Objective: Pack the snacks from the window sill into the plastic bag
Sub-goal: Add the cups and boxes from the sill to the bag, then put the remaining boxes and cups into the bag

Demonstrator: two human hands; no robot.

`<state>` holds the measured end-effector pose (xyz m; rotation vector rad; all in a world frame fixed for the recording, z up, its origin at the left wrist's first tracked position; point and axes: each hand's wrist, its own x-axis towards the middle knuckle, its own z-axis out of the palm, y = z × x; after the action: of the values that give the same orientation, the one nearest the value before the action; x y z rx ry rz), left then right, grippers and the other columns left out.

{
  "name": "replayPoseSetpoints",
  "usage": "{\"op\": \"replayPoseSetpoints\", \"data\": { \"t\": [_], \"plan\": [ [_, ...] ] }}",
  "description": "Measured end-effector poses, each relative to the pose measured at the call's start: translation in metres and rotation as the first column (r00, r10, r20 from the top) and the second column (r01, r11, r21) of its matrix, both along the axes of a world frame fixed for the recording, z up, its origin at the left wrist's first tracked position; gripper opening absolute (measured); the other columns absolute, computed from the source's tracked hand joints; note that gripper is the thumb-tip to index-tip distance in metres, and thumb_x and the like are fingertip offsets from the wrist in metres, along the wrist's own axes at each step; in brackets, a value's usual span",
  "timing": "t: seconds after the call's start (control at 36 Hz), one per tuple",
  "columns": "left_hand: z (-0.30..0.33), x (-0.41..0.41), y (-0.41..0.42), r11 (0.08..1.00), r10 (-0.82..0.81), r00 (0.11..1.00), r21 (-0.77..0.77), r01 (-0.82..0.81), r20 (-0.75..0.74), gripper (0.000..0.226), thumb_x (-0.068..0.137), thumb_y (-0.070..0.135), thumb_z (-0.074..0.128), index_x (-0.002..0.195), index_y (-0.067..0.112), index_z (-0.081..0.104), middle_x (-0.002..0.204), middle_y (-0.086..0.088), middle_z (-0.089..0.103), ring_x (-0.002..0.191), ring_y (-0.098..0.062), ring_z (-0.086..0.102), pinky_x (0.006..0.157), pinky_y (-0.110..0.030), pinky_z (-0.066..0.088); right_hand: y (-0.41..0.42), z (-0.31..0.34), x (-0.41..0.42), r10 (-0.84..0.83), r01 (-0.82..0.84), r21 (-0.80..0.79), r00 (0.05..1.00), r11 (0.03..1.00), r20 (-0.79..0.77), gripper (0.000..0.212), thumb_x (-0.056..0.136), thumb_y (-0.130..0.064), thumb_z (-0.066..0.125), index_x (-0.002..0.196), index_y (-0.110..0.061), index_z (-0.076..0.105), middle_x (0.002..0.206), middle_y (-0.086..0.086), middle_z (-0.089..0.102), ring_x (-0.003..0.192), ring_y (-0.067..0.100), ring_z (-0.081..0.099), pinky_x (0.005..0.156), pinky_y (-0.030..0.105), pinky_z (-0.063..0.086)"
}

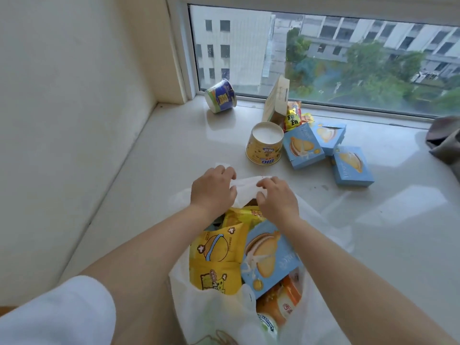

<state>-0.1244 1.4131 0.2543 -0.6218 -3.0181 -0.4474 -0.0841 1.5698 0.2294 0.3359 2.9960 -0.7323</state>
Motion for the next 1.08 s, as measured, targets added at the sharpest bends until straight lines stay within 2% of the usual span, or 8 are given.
{"op": "replayPoseSetpoints", "data": {
  "t": [0.28,0.47,0.67,0.75,0.86,0.92,1.0,1.08],
  "plan": [
    [-0.01,-0.086,0.092,0.99,-0.06,0.987,-0.118,0.078,0.147,0.033,0.092,0.031,0.047,0.124,0.021,0.049,0.114,-0.001,0.058,0.1,-0.023,0.058,0.077,-0.034,0.05,0.091,-0.001,-0.074,-0.105,0.098,0.041,0.973,0.994,0.208,0.039,0.093,-0.028,0.046,0.131,-0.02,0.049,0.133,0.005,0.047,0.125,0.023,0.039,0.098,0.039,0.039],
    [-0.037,-0.159,0.159,0.974,-0.066,0.975,-0.197,0.109,0.213,0.041,0.09,0.033,0.051,0.129,0.021,0.046,0.125,-0.006,0.049,0.114,-0.025,0.048,0.083,-0.038,0.046,0.166,-0.028,-0.125,-0.214,0.195,0.091,0.921,0.977,0.324,0.041,0.093,-0.027,0.047,0.133,-0.018,0.048,0.137,0.009,0.046,0.126,0.028,0.04,0.1,0.038,0.038],
    [-0.079,-0.219,0.2,0.939,0.025,0.976,-0.339,0.051,0.215,0.085,0.074,0.067,0.062,0.144,0.03,0.03,0.148,-0.007,0.027,0.133,-0.029,0.026,0.104,-0.046,0.032,0.215,-0.063,-0.169,-0.28,0.247,0.14,0.903,0.959,0.325,0.041,0.094,-0.026,0.045,0.134,-0.014,0.044,0.131,0.013,0.042,0.125,0.031,0.037,0.098,0.039,0.038],
    [-0.092,-0.239,0.213,0.959,0.136,0.944,-0.28,-0.049,0.302,0.107,0.06,0.074,0.068,0.146,0.03,0.022,0.149,-0.009,0.021,0.138,-0.033,0.017,0.107,-0.056,0.024,0.23,-0.077,-0.185,-0.298,0.268,0.136,0.906,0.954,0.3,0.044,0.092,-0.027,0.049,0.134,-0.014,0.043,0.132,0.012,0.041,0.124,0.03,0.036,0.097,0.039,0.039],
    [-0.106,-0.257,0.228,0.947,0.258,0.866,-0.288,-0.14,0.429,0.131,0.053,0.077,0.07,0.15,0.025,0.001,0.157,-0.014,0.004,0.143,-0.038,0.008,0.107,-0.066,0.02,0.243,-0.093,-0.202,-0.375,0.336,0.194,0.899,0.922,0.227,0.05,0.089,-0.026,0.053,0.136,-0.014,0.038,0.134,0.011,0.039,0.122,0.031,0.038,0.095,0.039,0.039],
    [-0.115,-0.262,0.233,0.941,0.29,0.844,-0.295,-0.166,0.451,0.137,0.052,0.078,0.07,0.15,0.022,-0.007,0.157,-0.014,-0.002,0.143,-0.038,0.007,0.107,-0.065,0.025,0.249,-0.104,-0.21,-0.424,0.401,0.141,0.874,0.905,0.238,0.055,0.088,-0.027,0.054,0.138,-0.013,0.035,0.136,0.011,0.036,0.123,0.032,0.039,0.097,0.04,0.038],
    [-0.129,-0.264,0.239,0.935,0.318,0.856,-0.284,-0.211,0.408,0.134,0.056,0.075,0.07,0.15,0.022,-0.01,0.155,-0.014,0.0,0.141,-0.038,0.01,0.107,-0.058,0.028,0.254,-0.119,-0.221,-0.493,0.534,-0.063,0.814,0.843,0.307,0.067,0.084,-0.034,0.062,0.14,-0.011,0.032,0.14,0.011,0.032,0.123,0.033,0.044,0.095,0.04,0.04],
    [-0.141,-0.262,0.241,0.931,0.322,0.882,-0.282,-0.231,0.343,0.127,0.059,0.078,0.063,0.15,0.023,-0.008,0.154,-0.012,0.002,0.139,-0.037,0.011,0.106,-0.052,0.027,0.256,-0.128,-0.23,-0.51,0.577,-0.094,0.777,0.812,0.369,0.073,0.077,-0.053,0.068,0.13,-0.008,0.045,0.131,0.012,0.045,0.116,0.031,0.052,0.083,0.034,0.043]
  ]
}}
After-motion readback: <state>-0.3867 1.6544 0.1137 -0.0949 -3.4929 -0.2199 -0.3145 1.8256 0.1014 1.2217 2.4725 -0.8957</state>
